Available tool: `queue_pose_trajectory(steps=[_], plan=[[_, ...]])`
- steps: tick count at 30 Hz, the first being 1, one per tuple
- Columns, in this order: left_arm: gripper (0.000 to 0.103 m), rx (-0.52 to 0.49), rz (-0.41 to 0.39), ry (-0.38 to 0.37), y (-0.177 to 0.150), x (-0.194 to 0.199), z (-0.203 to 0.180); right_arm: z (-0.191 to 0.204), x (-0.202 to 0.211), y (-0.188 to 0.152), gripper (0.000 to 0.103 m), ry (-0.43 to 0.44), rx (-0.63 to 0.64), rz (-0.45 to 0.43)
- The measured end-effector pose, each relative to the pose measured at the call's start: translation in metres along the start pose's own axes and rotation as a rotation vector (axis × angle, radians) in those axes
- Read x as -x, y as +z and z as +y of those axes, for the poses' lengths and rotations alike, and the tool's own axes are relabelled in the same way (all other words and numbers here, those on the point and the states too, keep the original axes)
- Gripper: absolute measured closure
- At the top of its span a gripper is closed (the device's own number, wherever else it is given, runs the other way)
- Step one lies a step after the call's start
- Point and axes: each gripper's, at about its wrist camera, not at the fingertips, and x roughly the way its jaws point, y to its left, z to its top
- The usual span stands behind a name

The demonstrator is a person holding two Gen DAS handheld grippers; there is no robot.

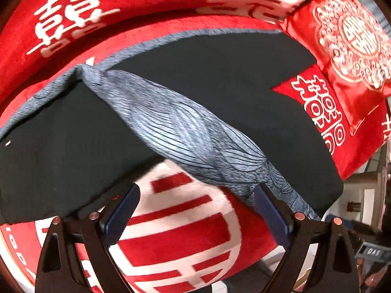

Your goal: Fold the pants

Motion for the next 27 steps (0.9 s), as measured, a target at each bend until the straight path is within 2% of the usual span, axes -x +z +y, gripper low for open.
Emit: queue_pose_trajectory(steps=[3,7,12,13,14,15,16,17,18,23,25,27], plan=[[0.008,0.014,0.026,-0.02,-0.001,-0.013,-0.009,-0.032,-0.003,-0.014,0.045,-0.029,-0.067,0.021],[0.008,0.025,0.056,-0.012,-0.006,-0.025,-0.017,-0.059,-0.014,-0.022,0.045,0.0,-0.08,0.056],[0.008,0.059,0.044,-0.011,-0.008,-0.03,-0.027,-0.078,-0.032,-0.021,0.045,0.078,-0.083,0.08],[0.008,0.062,0.041,-0.02,-0.008,-0.03,-0.028,-0.08,-0.033,-0.02,0.046,0.12,-0.088,0.078],[0.008,0.069,0.038,-0.035,-0.007,-0.03,-0.03,-0.08,-0.032,-0.019,0.055,0.156,-0.091,0.076],[0.018,0.074,0.037,-0.06,-0.006,-0.029,-0.032,-0.078,-0.033,-0.017,0.083,0.191,-0.094,0.08],[0.029,0.071,0.036,-0.073,-0.005,-0.03,-0.036,-0.075,-0.033,-0.014,0.095,0.214,-0.092,0.098],[0.051,0.054,0.035,-0.077,-0.002,-0.029,-0.041,-0.073,-0.03,-0.013,0.095,0.225,-0.088,0.101],[0.062,0.034,0.045,-0.088,0.001,-0.028,-0.046,-0.07,-0.023,-0.01,0.096,0.232,-0.078,0.088],[0.063,0.083,0.027,-0.142,0.024,-0.011,-0.05,-0.054,0.029,0.022,0.097,0.295,-0.02,0.018],[0.063,0.088,-0.01,-0.15,0.04,0.003,-0.05,-0.043,0.052,0.051,0.097,0.31,0.026,-0.021],[0.063,0.092,-0.054,-0.16,0.063,0.015,-0.052,-0.028,0.08,0.095,0.097,0.327,0.089,-0.08]])
